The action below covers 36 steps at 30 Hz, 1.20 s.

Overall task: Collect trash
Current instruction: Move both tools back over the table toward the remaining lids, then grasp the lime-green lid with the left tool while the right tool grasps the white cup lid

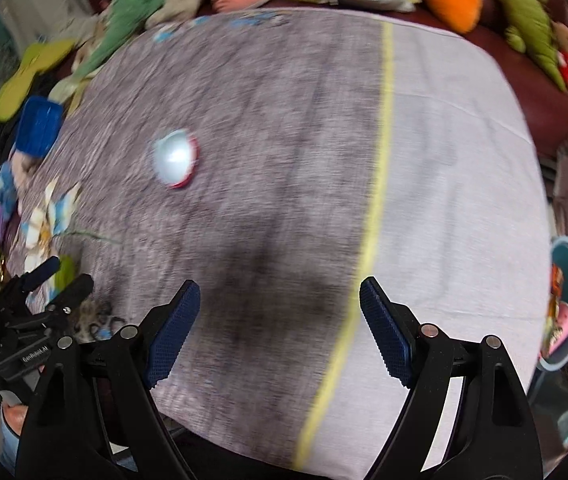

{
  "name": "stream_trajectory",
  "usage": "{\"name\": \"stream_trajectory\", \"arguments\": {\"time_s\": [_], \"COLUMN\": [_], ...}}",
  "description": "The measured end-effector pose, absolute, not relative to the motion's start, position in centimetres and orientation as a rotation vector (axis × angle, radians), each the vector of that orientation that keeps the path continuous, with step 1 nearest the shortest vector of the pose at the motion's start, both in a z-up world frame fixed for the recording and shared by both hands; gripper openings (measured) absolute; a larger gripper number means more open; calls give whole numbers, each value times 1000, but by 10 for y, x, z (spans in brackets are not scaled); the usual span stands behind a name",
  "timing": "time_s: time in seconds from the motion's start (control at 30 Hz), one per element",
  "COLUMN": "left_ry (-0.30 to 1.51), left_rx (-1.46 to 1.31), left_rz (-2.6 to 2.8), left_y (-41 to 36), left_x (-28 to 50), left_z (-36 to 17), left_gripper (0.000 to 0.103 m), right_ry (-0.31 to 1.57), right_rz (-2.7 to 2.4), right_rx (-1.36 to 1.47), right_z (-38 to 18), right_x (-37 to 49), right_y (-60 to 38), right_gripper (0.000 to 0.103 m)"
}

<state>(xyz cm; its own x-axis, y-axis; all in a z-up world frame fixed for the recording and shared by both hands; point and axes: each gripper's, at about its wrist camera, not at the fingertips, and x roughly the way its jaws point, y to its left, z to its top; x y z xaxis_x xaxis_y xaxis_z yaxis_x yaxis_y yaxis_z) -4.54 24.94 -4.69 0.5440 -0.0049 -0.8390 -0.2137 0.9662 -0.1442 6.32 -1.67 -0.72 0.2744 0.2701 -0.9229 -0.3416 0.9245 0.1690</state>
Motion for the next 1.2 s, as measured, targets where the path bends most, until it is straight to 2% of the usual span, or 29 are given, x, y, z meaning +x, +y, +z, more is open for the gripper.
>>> {"name": "stream_trajectory", "arguments": {"time_s": [0.27, 0.43, 0.47, 0.5, 0.53, 0.83, 1.2], "left_ry": [1037, 1060, 1064, 1074, 1078, 979, 984], "left_rx": [-266, -268, -252, -228, -221, -295, -330], "left_rz": [234, 215, 210, 207, 207, 161, 90], "left_y": [322, 325, 322, 318, 316, 312, 292], "left_x": [-77, -76, -75, -74, -73, -33, 21], "left_z": [-76, -89, -92, -95, -97, -71, -74], "left_gripper": [94, 90, 79, 58, 57, 56, 57], "right_ry": [1259, 1279, 1283, 1285, 1287, 1265, 1244], "right_rz": [505, 519, 519, 520, 520, 539, 591], "right_rx": [-135, -167, -172, -176, -182, -192, -184], "right_z": [-21, -32, -35, -36, -39, -47, -61], "right_x": [58, 63, 66, 67, 70, 108, 159], "right_y": [37, 55, 59, 60, 63, 91, 126], "right_gripper": [78, 78, 78, 78, 78, 78, 78]}}
